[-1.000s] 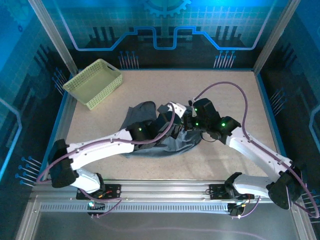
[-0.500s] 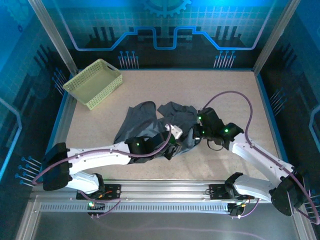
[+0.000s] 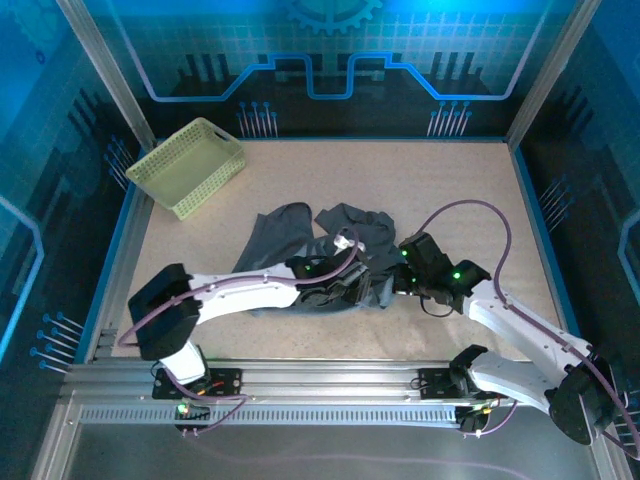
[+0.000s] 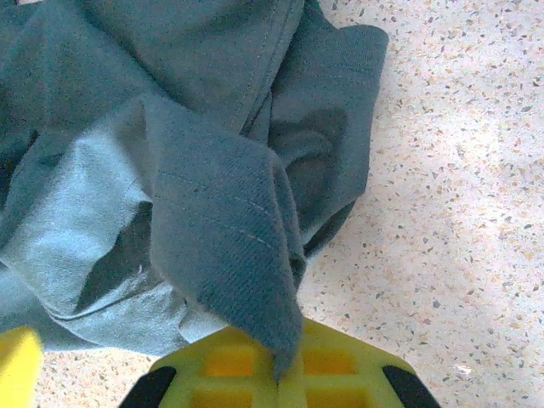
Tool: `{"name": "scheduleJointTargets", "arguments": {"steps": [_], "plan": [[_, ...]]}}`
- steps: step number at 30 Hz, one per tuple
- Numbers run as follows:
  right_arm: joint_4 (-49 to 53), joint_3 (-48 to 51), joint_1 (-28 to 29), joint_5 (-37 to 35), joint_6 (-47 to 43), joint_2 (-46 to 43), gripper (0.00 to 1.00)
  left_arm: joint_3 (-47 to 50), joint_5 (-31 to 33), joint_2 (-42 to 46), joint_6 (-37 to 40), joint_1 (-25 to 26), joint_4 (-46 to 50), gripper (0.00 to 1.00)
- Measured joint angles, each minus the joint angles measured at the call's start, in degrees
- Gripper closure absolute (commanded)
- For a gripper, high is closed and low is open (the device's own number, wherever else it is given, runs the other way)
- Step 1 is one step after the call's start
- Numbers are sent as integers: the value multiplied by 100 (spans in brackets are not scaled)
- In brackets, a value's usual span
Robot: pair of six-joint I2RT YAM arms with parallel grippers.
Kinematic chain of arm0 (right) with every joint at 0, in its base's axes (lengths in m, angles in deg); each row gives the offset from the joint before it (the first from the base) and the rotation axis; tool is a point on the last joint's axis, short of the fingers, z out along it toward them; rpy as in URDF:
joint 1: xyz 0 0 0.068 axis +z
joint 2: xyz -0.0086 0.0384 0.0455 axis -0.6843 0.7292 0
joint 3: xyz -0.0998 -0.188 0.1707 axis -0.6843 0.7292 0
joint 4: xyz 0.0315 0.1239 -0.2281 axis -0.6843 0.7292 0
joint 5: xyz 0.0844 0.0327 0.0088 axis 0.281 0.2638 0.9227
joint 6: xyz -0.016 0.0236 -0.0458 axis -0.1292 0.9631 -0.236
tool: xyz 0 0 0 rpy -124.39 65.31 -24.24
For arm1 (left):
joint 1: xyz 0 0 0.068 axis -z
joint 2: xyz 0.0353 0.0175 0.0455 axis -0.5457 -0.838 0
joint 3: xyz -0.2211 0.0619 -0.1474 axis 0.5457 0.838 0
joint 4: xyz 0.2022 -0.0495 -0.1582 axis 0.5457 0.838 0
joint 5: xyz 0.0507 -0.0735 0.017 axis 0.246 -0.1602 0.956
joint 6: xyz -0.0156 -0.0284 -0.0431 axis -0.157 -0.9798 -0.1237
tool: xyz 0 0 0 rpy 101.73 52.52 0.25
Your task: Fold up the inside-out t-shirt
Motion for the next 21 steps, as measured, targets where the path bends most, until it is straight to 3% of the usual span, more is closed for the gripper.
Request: {"name": "scheduleJointTargets", "arguments": {"steps": [3,9,13,18,21], "plan": [[-22,0,0,0,0,28,99,-393,101,-455,-66,0,409,43],[-57,0,0,-24,0,157,97,-664,240,-907,-271,0,785,71],[-52,0,0,-48,22,378,97,-101,273,-654,-361,0,549,87],[-179,48,11,0,15,476,96,1394,297,494,-503,-2,109,91],[-260,48,103,-2,-7,511,95,2221,291,1375,-599,-7,-339,77]]}}
